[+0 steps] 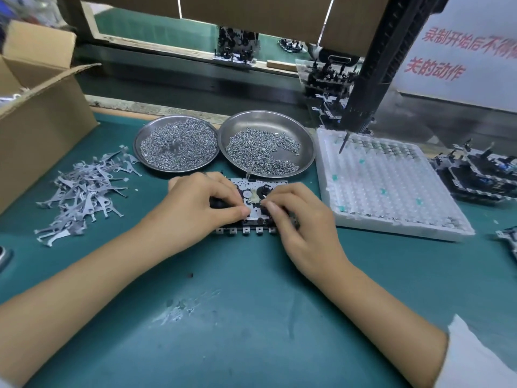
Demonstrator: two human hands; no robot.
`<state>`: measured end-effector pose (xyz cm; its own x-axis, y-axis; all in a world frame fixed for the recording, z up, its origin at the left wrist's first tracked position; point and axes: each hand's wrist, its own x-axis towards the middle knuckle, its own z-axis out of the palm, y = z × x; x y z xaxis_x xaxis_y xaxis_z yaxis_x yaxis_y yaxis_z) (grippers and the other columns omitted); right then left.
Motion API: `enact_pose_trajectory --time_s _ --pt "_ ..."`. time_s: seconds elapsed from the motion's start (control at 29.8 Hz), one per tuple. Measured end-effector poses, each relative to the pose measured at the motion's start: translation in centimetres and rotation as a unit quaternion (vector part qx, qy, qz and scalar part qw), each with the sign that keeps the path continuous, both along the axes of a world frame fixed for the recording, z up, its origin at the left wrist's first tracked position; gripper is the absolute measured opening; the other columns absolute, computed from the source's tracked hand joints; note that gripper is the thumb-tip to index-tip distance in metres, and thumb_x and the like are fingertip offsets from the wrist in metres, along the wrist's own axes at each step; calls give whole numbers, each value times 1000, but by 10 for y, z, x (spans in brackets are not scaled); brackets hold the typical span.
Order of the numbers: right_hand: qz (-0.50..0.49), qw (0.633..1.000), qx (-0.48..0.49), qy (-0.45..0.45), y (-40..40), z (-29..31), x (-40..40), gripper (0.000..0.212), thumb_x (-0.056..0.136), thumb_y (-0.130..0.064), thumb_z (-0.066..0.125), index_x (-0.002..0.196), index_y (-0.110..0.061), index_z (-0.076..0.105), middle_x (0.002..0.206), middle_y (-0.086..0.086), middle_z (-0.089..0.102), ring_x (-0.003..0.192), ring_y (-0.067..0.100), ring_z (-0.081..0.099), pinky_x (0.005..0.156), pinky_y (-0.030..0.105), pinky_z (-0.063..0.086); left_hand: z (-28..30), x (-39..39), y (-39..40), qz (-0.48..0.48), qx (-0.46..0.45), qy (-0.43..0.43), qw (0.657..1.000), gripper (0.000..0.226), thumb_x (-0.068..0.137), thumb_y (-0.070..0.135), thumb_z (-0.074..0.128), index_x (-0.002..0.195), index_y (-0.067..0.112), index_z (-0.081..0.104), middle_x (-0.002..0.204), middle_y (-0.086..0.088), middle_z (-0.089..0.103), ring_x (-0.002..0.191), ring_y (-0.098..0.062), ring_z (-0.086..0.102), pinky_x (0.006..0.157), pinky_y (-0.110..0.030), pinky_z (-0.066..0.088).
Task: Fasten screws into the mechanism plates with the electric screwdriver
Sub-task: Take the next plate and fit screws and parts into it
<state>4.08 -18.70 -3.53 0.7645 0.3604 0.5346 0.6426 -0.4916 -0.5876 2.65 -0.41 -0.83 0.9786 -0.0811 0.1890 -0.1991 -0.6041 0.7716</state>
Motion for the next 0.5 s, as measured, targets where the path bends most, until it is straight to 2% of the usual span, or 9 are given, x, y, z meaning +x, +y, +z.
enact_pose_trajectory --time_s 0.07,0.17,0.27,0.34,0.4,0.5 --pt "-12 998 44 43 -3 2 2 14 89 -7 57 87 -1 70 88 6 63 84 16 57 79 20 44 1 -1 -2 3 -1 -3 1000 6 73 27 78 69 26 74 82 17 64 86 -2 59 99 -51 34" --pt "-11 996 39 75 -4 0 2 12 86 -10 61 82 -5 71 84 5 62 82 22 58 76 26 44 2 -2 -3 5 -3 -8 1000 8 73 28 78 68 28 73 82 16 65 85 -3 59 98 -50 36" --pt "-11 996 57 70 -5 0 0 9 86 -6 64 82 -4 71 84 4 61 80 16 57 74 18 43 4 -5 -3 -5 -3 -13 1000 9 67 41 77 73 37 72 86 13 66 89 -4 61 98 -48 38" --pt "-19 996 69 61 -5 1 1 11 88 -8 62 82 -4 70 83 5 62 78 12 55 73 15 42 5 -6 -4 -8 -11 -12 1000 23 60 53 70 81 44 69 89 12 67 91 -1 61 99 -45 39" --pt "-32 995 75 61 -5 1 3 11 89 -9 62 82 -5 70 83 4 62 79 12 55 74 17 42 6 -5 -4 -2 -27 -21 999 31 58 58 65 85 43 69 88 13 66 88 0 62 98 -42 42" --pt "-30 996 70 57 -4 1 3 9 87 -8 63 83 -4 71 84 4 62 81 15 57 74 17 42 8 -4 0 23 -18 -37 999 25 63 61 62 77 41 69 83 12 64 84 -5 60 95 -45 43"
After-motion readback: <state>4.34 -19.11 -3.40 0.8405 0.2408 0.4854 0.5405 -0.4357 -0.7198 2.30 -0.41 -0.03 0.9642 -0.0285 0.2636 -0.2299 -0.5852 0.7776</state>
